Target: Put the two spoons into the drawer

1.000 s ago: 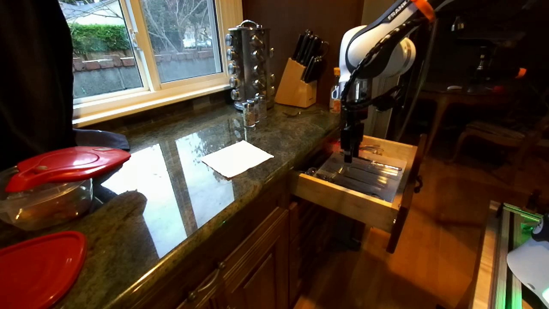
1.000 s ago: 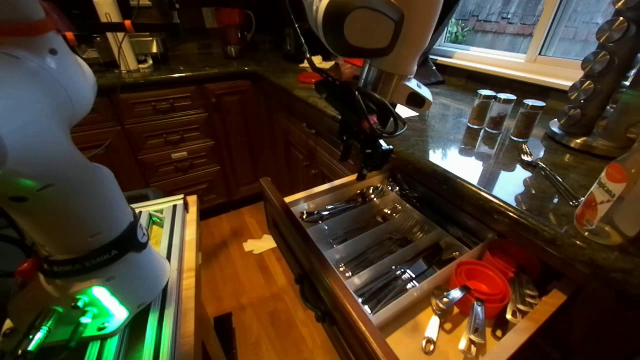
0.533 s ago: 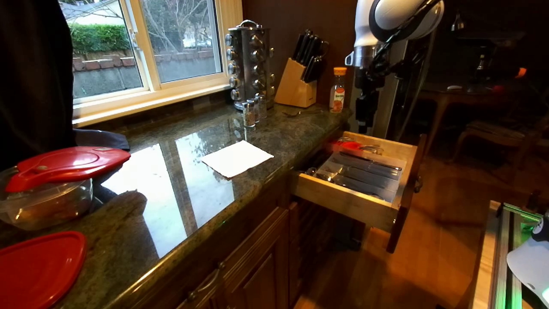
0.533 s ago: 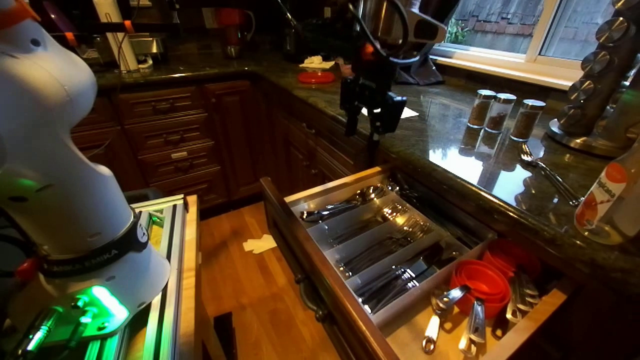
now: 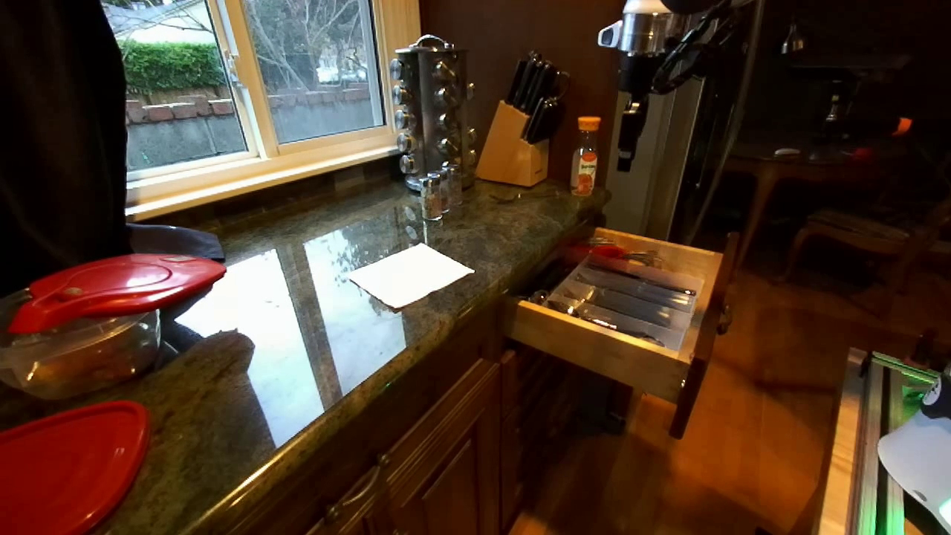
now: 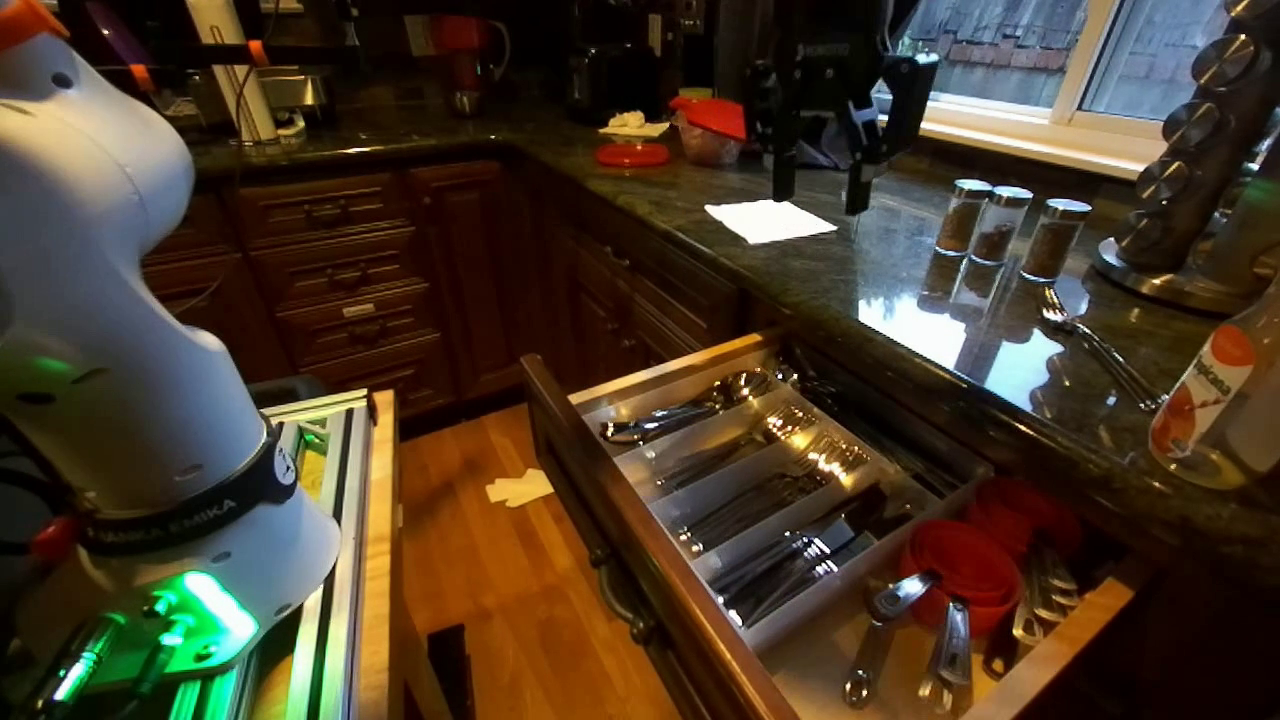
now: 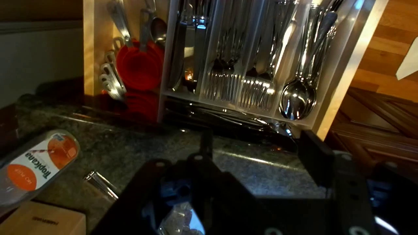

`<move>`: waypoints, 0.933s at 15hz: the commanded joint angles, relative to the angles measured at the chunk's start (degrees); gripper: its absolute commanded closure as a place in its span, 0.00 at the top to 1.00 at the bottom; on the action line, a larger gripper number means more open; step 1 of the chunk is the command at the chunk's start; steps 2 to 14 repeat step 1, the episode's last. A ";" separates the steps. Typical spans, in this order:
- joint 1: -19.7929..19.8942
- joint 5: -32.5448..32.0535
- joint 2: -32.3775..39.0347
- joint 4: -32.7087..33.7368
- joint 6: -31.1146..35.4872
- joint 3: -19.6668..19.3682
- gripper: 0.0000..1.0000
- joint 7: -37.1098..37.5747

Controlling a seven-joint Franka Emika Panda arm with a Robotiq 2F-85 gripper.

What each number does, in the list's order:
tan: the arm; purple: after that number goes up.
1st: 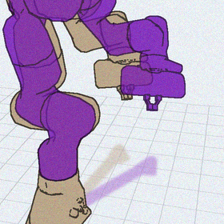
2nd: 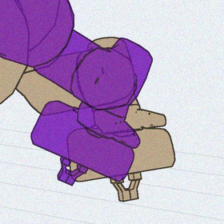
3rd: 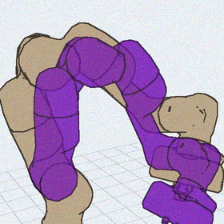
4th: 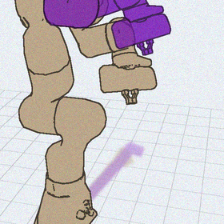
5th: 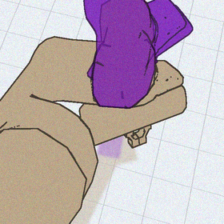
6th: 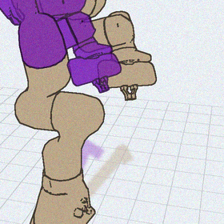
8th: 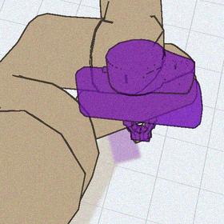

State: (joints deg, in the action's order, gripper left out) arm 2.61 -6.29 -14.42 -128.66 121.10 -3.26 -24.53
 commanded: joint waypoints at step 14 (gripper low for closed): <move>-0.83 -0.20 0.00 0.36 -0.17 -0.73 0.70 -0.37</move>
